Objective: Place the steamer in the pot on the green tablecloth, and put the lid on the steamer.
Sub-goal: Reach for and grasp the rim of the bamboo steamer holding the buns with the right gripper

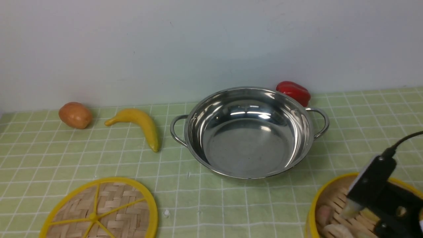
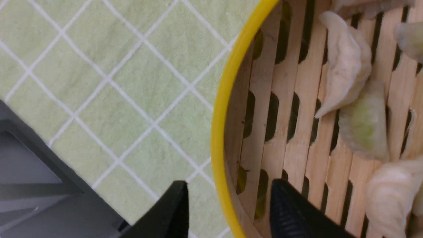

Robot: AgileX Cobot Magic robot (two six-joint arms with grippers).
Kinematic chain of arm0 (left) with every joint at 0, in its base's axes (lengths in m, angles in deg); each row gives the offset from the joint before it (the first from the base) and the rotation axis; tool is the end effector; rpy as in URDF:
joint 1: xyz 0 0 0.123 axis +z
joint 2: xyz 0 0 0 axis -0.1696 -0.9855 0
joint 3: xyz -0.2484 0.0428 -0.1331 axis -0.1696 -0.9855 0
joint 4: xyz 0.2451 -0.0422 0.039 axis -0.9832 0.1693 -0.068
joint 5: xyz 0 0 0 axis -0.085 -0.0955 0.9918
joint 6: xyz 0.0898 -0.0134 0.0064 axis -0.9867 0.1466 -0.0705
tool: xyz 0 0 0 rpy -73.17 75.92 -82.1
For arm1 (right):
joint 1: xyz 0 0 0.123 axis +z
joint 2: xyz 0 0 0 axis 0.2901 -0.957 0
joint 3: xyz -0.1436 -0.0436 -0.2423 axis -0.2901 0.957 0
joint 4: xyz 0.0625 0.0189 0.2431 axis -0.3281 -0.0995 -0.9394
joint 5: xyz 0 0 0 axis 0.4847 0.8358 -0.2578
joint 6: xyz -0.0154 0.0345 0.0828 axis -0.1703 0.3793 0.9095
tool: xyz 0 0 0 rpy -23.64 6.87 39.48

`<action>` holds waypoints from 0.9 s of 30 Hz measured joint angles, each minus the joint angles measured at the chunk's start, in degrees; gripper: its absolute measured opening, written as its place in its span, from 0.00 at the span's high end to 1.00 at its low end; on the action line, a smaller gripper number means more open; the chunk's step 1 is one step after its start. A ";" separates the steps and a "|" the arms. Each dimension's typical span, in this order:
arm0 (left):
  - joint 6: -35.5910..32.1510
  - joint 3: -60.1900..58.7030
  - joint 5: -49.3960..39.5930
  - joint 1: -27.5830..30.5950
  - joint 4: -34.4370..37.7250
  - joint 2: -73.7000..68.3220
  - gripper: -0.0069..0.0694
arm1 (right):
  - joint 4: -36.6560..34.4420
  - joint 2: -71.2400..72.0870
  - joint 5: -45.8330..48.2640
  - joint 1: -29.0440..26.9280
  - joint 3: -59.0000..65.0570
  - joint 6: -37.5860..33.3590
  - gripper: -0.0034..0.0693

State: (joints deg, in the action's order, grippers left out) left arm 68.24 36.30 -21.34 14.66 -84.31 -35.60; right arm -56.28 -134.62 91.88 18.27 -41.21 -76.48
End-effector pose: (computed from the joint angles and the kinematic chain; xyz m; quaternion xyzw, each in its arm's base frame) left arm 0.0533 0.0049 0.1793 -0.0167 0.7954 0.0410 0.6045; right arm 0.1450 0.1144 0.2308 -0.3384 0.9367 0.0728 0.0534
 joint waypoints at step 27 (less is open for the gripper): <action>0.00 0.00 0.00 0.00 0.00 0.00 0.59 | 2.83 -20.14 -9.64 3.61 -0.65 3.68 0.61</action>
State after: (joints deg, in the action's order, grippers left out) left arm 68.24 36.30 -21.34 14.66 -84.31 -35.60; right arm -53.45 -154.76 82.25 21.88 -41.86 -72.79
